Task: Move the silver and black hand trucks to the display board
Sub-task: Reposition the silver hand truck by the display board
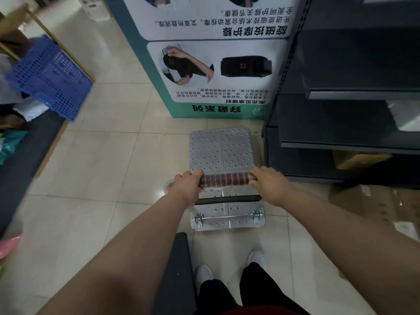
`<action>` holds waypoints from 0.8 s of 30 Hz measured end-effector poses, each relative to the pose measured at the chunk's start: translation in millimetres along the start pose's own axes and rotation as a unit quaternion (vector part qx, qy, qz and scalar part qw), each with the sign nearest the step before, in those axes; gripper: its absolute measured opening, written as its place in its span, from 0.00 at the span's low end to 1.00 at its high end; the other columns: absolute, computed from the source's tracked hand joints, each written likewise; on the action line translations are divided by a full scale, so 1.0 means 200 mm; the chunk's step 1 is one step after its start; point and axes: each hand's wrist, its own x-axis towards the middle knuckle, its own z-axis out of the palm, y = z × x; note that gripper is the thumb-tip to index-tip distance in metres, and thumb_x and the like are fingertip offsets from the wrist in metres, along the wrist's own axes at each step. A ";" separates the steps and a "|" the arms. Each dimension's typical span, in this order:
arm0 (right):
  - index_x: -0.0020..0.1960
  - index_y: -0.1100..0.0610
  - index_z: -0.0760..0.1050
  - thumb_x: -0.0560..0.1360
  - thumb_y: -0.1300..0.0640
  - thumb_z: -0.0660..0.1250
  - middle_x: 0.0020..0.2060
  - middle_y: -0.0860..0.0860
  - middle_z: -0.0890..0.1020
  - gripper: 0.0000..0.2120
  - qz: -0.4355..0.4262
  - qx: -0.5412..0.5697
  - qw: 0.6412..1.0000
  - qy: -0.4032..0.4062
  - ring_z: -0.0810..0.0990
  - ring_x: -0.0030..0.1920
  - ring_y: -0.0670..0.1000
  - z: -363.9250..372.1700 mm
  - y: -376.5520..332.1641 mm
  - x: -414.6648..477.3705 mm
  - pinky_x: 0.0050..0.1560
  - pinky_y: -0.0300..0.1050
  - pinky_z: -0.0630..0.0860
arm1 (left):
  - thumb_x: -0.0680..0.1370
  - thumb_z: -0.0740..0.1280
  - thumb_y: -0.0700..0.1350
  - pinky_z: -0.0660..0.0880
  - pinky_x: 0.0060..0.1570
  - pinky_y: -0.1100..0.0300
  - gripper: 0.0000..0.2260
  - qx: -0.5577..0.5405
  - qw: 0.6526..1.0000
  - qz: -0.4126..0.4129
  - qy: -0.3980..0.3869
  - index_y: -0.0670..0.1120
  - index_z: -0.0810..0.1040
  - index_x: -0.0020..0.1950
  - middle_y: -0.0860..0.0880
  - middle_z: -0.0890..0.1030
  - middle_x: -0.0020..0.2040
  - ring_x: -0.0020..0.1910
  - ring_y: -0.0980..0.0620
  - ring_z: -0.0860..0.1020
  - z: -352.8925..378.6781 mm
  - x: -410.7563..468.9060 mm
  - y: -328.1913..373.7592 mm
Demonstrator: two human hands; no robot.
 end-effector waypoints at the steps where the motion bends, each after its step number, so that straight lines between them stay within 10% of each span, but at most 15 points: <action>1: 0.54 0.49 0.68 0.79 0.49 0.57 0.45 0.47 0.71 0.06 0.004 0.001 1.000 0.008 0.70 0.45 0.50 0.00 0.02 -0.01 0.52 0.51 0.70 | 0.80 0.61 0.45 0.71 0.56 0.43 0.10 0.005 1.000 0.003 -0.001 0.52 0.67 0.60 0.44 0.72 0.56 0.56 0.42 0.69 0.00 0.02 0.02; 24: 0.58 0.50 0.68 0.79 0.50 0.57 0.46 0.51 0.75 0.09 0.067 0.015 0.997 -0.019 0.73 0.46 0.52 -0.14 -0.05 0.30 0.45 0.49 0.71 | 0.79 0.59 0.39 0.72 0.50 0.45 0.12 0.056 0.998 0.020 0.016 0.52 0.68 0.59 0.45 0.73 0.57 0.57 0.42 0.69 -0.27 0.38 -0.01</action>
